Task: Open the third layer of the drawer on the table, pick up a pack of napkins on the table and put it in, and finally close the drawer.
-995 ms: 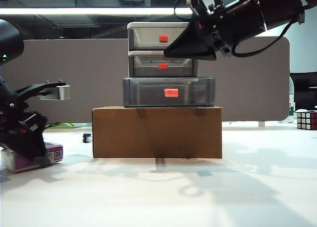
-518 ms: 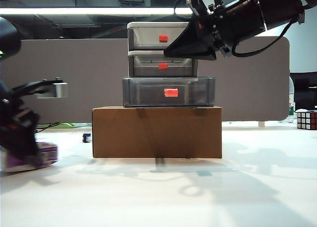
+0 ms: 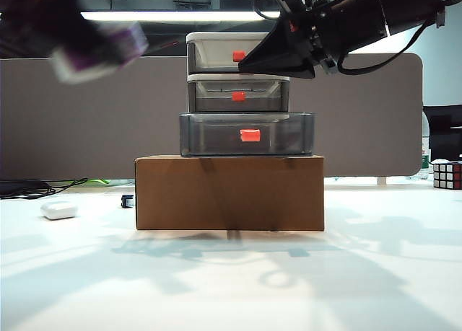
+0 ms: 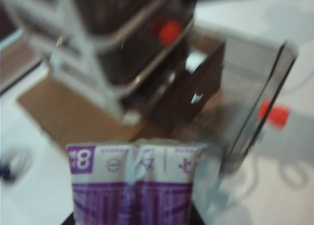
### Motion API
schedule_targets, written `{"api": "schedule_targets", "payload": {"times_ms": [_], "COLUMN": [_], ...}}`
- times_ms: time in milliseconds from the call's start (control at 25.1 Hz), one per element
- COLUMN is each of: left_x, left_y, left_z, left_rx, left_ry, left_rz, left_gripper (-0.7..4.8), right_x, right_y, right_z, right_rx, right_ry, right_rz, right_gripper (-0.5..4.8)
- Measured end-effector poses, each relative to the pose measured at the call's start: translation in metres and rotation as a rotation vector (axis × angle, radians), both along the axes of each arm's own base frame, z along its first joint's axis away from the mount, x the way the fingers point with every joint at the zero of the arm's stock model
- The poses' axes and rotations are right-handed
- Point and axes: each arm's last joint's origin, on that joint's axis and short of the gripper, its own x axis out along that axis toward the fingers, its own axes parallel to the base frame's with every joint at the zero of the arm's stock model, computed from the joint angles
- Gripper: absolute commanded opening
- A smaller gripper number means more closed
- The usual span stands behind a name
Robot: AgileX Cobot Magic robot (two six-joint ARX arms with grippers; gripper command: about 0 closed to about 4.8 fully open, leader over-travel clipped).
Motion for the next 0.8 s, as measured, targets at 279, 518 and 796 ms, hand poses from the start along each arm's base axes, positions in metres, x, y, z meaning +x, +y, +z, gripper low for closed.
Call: {"api": "schedule_targets", "payload": {"times_ms": [279, 518, 796], "left_x": [0.023, 0.049, 0.066], "left_y": [-0.056, -0.092, -0.113], "left_z": [0.015, 0.005, -0.016], "left_rx": [-0.020, 0.018, 0.046], "left_ry": [-0.022, 0.024, 0.073], "left_rz": [-0.154, -0.211, -0.238], "left_gripper": [1.51, 1.52, 1.52], "right_x": [-0.003, -0.006, -0.014], "right_y": [-0.001, -0.003, -0.007], "right_z": [0.007, 0.024, 0.039], "right_rx": [0.008, 0.029, 0.049], "right_ry": [-0.018, -0.066, -0.114], "right_rz": [0.000, -0.002, -0.011], "right_gripper": [-0.06, -0.06, -0.06]}}
